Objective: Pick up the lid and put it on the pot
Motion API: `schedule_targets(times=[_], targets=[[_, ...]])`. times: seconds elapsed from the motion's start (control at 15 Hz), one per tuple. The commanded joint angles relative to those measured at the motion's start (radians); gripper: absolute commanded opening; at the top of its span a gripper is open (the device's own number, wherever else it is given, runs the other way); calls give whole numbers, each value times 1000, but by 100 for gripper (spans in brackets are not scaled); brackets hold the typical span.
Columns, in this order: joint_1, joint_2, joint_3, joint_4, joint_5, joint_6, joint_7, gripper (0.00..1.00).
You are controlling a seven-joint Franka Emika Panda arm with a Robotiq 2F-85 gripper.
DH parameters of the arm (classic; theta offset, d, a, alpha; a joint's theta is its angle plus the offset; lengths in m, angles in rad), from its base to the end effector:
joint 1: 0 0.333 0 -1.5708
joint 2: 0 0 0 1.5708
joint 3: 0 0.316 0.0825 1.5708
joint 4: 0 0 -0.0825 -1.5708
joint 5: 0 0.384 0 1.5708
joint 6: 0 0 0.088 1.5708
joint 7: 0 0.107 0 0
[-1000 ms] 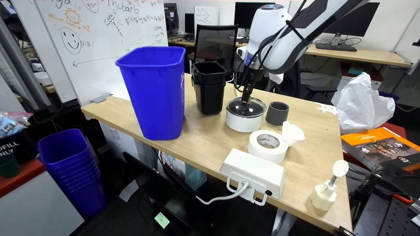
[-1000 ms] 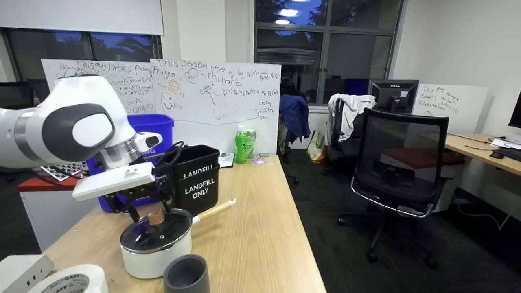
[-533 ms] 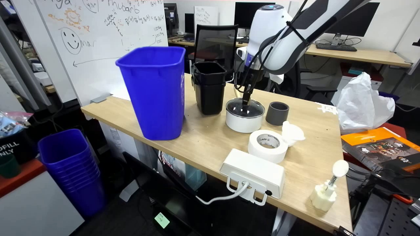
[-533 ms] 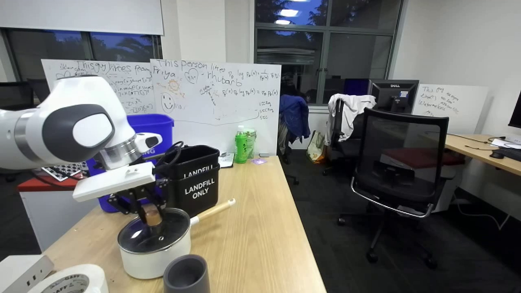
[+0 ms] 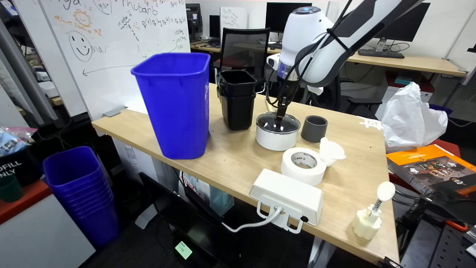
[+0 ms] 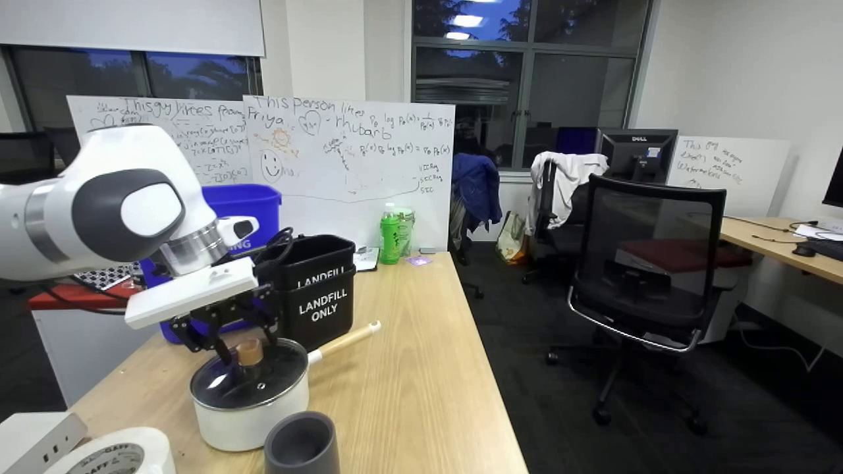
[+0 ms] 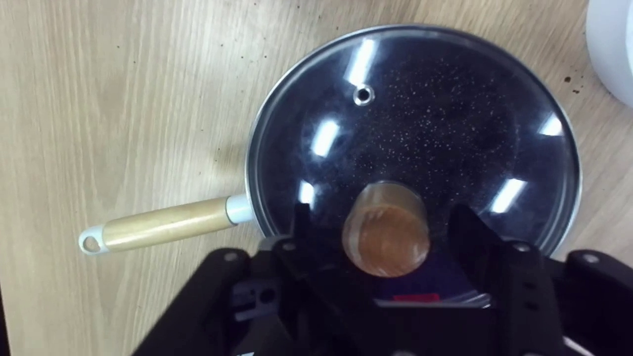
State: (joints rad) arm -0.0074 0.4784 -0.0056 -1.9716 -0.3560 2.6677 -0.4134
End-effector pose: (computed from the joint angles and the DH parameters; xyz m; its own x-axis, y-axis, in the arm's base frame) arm 0.6348 0.0022 0.2457 0.7551 0.6514 0.0742 0.6117 -0.7407 0.2779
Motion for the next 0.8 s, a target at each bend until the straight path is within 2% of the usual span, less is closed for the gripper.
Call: schedule_targets(times=[0.0,0.13,0.4,0.47,0.73], targets=[[-2,-15,17,10,-52,5,-91,99],[-4,-24,41,36,-39,-28,-132,100],[-5,-60,96,97,9,-177,-220,100],[9,-47,70,79,-17,-103,-158,100],[10,-61,82,93,-6,-160,-186,100]])
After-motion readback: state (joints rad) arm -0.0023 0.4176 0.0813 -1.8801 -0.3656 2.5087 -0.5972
